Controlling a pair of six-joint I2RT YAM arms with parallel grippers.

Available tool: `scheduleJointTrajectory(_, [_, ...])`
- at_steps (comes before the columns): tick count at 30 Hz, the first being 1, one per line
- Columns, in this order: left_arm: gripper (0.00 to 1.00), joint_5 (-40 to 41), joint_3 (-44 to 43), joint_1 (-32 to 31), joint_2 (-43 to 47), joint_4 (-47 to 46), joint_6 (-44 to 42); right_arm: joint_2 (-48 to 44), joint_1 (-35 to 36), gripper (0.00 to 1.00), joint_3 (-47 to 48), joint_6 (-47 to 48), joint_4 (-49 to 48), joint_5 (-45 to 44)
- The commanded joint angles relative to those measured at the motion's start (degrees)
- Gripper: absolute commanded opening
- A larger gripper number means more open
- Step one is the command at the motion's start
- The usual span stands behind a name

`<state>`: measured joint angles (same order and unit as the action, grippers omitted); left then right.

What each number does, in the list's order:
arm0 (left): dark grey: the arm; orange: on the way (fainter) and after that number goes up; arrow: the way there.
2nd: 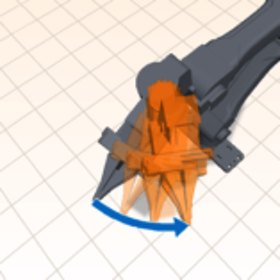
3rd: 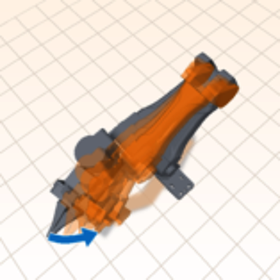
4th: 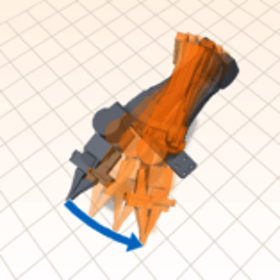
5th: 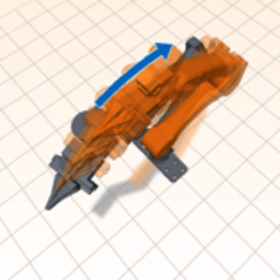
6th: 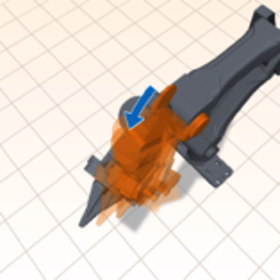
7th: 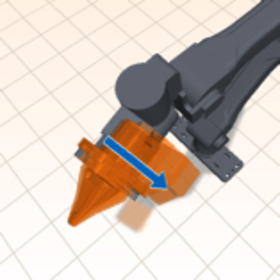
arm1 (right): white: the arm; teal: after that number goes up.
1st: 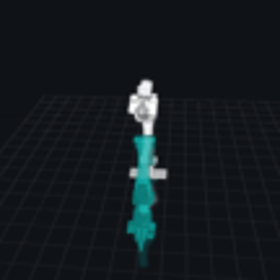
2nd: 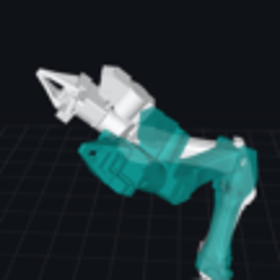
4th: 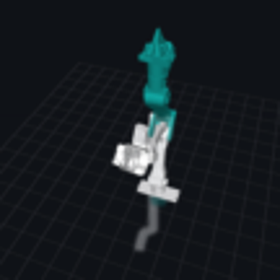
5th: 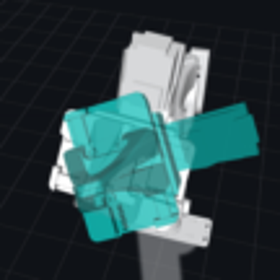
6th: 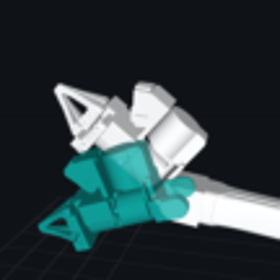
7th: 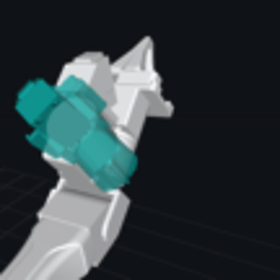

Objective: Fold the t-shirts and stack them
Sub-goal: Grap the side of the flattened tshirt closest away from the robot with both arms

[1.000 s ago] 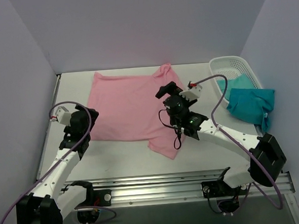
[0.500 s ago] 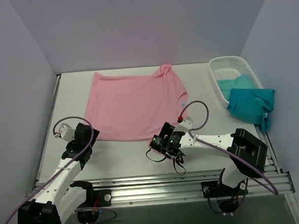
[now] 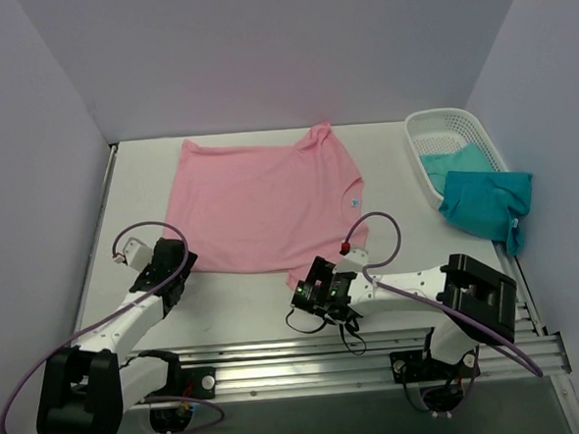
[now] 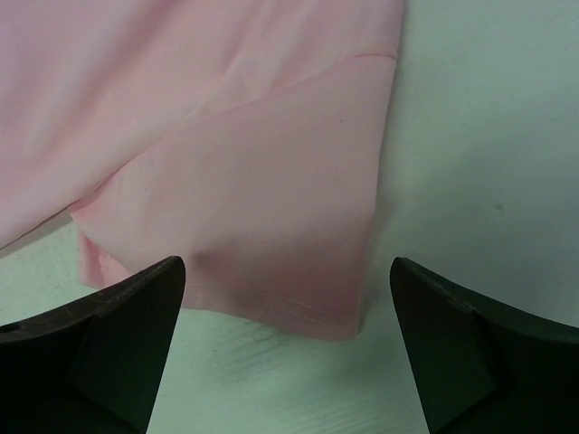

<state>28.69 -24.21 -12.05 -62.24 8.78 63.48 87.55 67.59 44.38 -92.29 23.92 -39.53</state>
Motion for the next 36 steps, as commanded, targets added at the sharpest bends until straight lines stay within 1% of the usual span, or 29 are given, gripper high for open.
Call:
scheduleJointTrajectory(1, [0.87, 0.06, -0.75, -0.07, -2.8, -5.26, 0.5, 1.66, 0.08, 0.92, -0.26, 0.27, -2.12, -0.9])
scheduleJointTrajectory(5, [0.87, 0.05, -0.84, 0.1, -4.21, -6.31, 0.15, 4.03, -0.44, 0.91, -0.35, 1.23, -4.58, -0.64])
scheduleJointTrajectory(8, [0.87, 0.93, -0.67, 0.19, -3.51, -6.49, -0.03, 4.65, -1.23, 0.8, -1.57, 2.64, -8.01, 0.24])
scheduleJointTrajectory(10, [0.87, 1.28, -0.4, 0.1, -2.89, -6.75, -0.11, 4.91, -1.76, 0.75, -2.37, 3.34, -9.67, 0.68])
scheduleJointTrajectory(12, [0.87, 1.72, -0.4, 0.19, -2.89, -6.93, 0.15, 5.18, -1.94, 0.56, -2.63, 3.7, -10.38, 1.03])
scheduleJointTrajectory(13, [0.87, 1.9, -0.32, 0.19, -3.06, -7.1, 0.76, 5.0, -1.85, 0.4, -3.07, 3.78, -10.91, 1.03])
scheduleJointTrajectory(14, [0.86, 2.25, -0.31, 0.19, -3.33, -7.11, 1.29, 4.65, -1.94, 0.15, -3.33, 3.87, -11.09, 1.21])
scheduleJointTrajectory(16, [0.84, 2.43, -0.31, 0.45, -3.85, -7.19, 3.48, 4.12, -1.94, 0.03, -3.69, 3.96, -11.0, 1.38])
scheduleJointTrajectory(17, [0.84, 2.6, -0.31, 0.45, -3.94, -7.19, 4.01, 3.51, -2.03, 0.0, -3.77, 3.87, -10.74, 1.38])
scheduleJointTrajectory(23, [0.82, 1.81, -2.51, 0.54, -6.92, -4.48, 6.21, -0.09, -2.38, 0.0, -4.3, 3.08, -7.31, -1.16])
scheduleJointTrajectory(26, [0.77, 1.02, -3.57, 0.45, -8.16, -2.28, 6.3, -1.15, -2.64, 0.0, -4.57, 3.08, -6.96, -2.13])
scheduleJointTrajectory(31, [0.76, 1.1, -3.04, 0.19, -9.13, -2.98, 6.65, -2.03, -3.78, 0.0, -4.13, 3.61, -5.12, -3.01])
scheduleJointTrajectory(34, [0.75, 0.59, -4.62, 0.19, -11.93, -2.53, 6.39, -4.04, -5.89, 0.0, -5.79, 5.44, -6.87, -2.66])
scheduleJointTrajectory(36, [0.68, -0.21, -4.71, 0.28, -14.57, -4.81, 5.95, -5.19, -7.03, 0.0, -7.11, 6.59, -8.36, -1.87])
